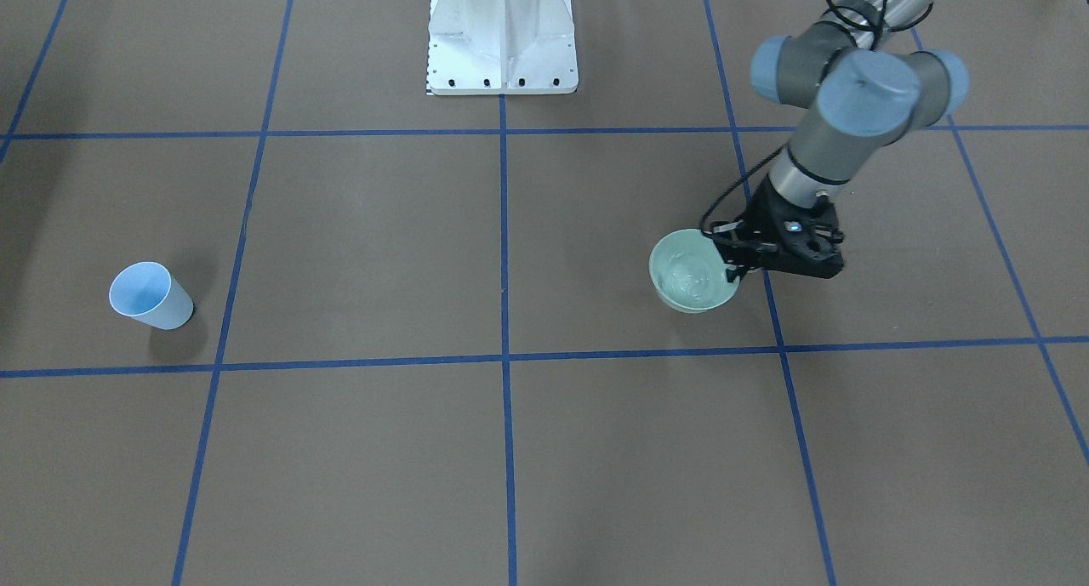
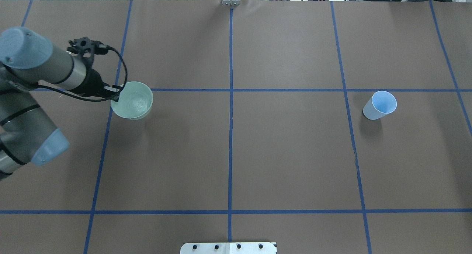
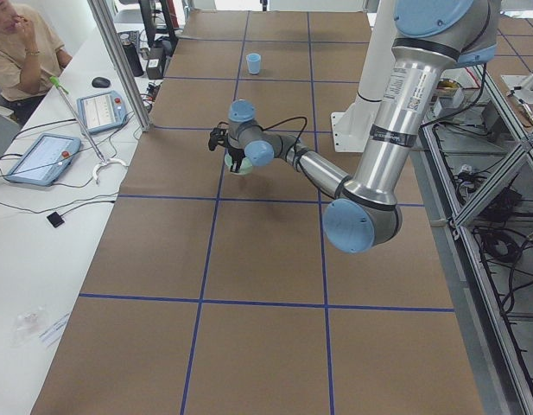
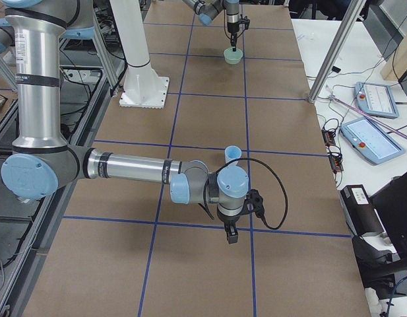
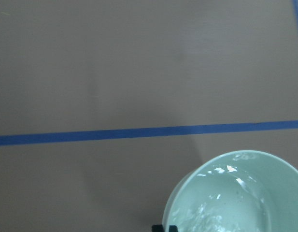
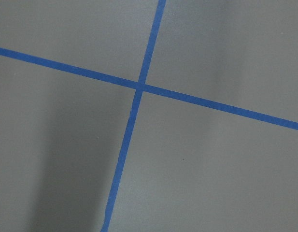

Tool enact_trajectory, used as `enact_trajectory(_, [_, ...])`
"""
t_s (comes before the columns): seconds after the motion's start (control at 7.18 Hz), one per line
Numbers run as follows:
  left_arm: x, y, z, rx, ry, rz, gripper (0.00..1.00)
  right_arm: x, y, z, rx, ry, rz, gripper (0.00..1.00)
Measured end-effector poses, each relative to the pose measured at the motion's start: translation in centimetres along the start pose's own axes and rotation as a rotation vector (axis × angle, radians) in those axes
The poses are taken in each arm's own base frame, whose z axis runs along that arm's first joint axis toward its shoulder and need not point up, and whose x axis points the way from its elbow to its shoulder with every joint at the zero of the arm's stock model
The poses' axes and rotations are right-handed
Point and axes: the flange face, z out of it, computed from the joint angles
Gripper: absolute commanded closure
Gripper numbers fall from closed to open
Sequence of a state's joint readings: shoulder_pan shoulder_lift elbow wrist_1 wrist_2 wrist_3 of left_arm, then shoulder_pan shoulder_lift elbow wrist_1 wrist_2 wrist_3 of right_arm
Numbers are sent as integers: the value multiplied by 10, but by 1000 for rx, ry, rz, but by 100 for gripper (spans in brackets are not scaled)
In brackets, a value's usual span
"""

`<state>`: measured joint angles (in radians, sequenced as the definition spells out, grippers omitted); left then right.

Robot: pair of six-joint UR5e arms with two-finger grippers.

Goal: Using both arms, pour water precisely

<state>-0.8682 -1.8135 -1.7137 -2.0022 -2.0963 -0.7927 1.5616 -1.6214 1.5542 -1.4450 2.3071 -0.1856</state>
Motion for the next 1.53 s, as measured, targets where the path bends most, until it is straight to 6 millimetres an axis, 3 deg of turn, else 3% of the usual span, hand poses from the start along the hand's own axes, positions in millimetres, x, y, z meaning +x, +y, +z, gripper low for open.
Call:
enact_trajectory(0.28, [-110, 27, -10, -37, 26, 98, 100, 0, 0, 0, -1, 0, 1, 0])
enact_trajectory(0.56, [-208, 44, -3, -64, 51, 169, 100, 0, 0, 0, -1, 0, 1, 0])
enact_trajectory(0.7, [-243, 52, 2, -68, 79, 185, 87, 0, 0, 0, 0, 0, 0, 0])
enact_trajectory(0.84, [-260, 57, 4, -71, 103, 189, 58, 0, 0, 0, 0, 0, 0, 0])
enact_trajectory(1.11, [-272, 62, 7, -77, 115, 188, 1, 0, -1, -1, 1, 0, -1, 0])
enact_trajectory(1.53, [-277, 57, -2, -53, 113, 179, 0, -1, -1, -1, 2, 0, -2, 0])
